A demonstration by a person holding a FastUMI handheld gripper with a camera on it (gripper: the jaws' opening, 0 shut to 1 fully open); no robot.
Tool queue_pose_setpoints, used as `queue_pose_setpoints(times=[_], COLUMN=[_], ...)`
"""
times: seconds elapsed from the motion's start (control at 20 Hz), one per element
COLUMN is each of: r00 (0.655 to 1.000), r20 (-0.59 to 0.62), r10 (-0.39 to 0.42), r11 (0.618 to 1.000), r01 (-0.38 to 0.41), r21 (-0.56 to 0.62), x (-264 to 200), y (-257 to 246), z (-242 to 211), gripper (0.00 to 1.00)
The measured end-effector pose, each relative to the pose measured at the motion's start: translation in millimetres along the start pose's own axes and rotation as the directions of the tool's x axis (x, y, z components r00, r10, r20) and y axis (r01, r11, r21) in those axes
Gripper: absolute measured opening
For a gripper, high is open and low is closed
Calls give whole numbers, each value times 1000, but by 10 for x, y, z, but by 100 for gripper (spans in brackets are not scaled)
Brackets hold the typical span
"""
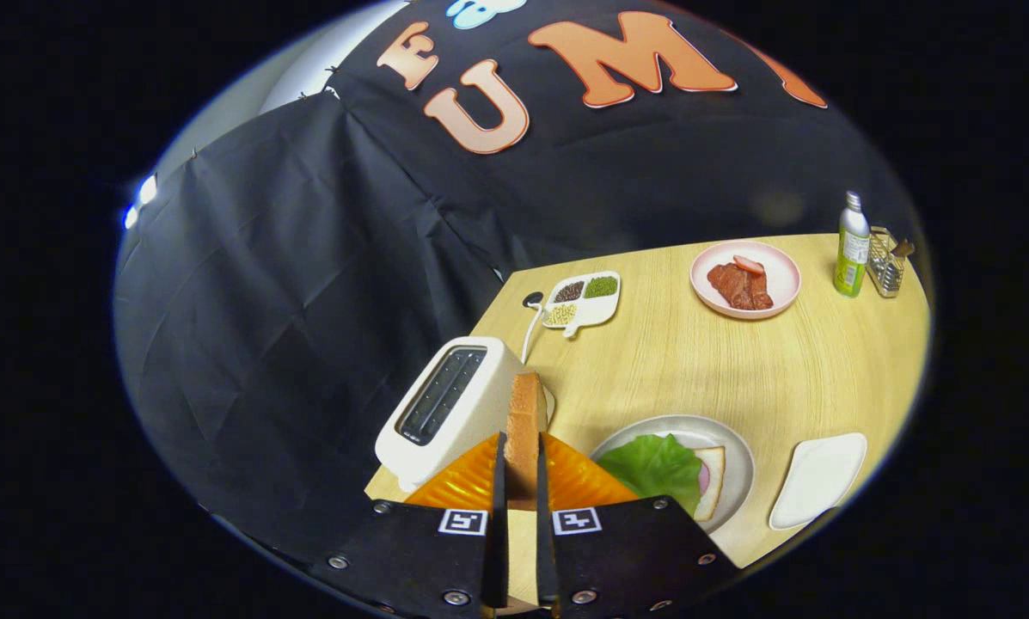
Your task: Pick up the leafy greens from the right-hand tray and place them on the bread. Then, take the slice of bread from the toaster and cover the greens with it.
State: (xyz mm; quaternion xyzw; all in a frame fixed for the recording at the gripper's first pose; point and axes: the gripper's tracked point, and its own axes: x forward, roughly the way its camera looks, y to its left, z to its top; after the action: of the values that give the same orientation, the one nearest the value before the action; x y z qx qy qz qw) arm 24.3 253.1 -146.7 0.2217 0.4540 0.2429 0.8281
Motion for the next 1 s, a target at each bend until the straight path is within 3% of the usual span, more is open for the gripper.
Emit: queue_pose_setpoints(times=[0.65,0.85,1.0], r00=[997,993,987], r20=[-73,-64,-44], r10=[-34,-95,-151], r11=[992,988,981], r01=[42,102,156], r21=[116,113,115], x=[156,147,120], y=[-776,-1096,-1310], z=[-642,-694,-693], gripper=[13,13,22])
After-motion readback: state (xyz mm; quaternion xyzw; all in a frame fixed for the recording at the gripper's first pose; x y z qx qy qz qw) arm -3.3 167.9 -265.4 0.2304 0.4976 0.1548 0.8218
